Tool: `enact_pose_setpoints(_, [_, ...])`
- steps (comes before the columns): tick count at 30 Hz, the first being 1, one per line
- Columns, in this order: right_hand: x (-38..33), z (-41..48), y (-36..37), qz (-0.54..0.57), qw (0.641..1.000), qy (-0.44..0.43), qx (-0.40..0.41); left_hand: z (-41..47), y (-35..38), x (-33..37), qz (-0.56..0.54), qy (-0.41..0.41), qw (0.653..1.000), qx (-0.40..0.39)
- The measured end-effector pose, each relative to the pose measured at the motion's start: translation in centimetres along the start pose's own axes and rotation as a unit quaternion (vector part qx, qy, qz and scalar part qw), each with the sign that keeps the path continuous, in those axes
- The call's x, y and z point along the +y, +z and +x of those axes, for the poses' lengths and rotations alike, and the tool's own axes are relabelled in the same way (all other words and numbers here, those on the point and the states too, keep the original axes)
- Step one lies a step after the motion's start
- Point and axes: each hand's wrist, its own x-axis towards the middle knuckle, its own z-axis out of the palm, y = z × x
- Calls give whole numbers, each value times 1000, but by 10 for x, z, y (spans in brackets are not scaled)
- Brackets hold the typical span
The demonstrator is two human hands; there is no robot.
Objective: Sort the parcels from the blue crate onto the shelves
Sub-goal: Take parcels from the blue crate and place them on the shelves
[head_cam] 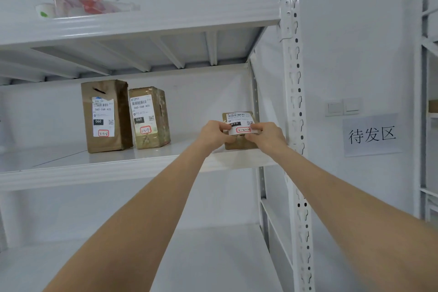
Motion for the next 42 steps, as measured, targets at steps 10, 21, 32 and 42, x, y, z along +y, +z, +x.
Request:
enact_pose_setpoints(10, [2, 6, 7, -107, 993, -37, 39, 5, 0, -2, 166, 55, 984, 8])
enact_pose_setpoints(21, [-3, 18, 19, -183, 982, -9, 40, 22, 10, -10, 221, 77, 971, 57])
enact_pose_setpoints(32, [-2, 49, 35, -210, 977, 18, 19, 54, 21, -19, 215, 38, 975, 47])
enact_pose_setpoints(42, [2, 75, 47, -217, 976, 24, -23, 76, 24, -26, 186, 6, 982, 27])
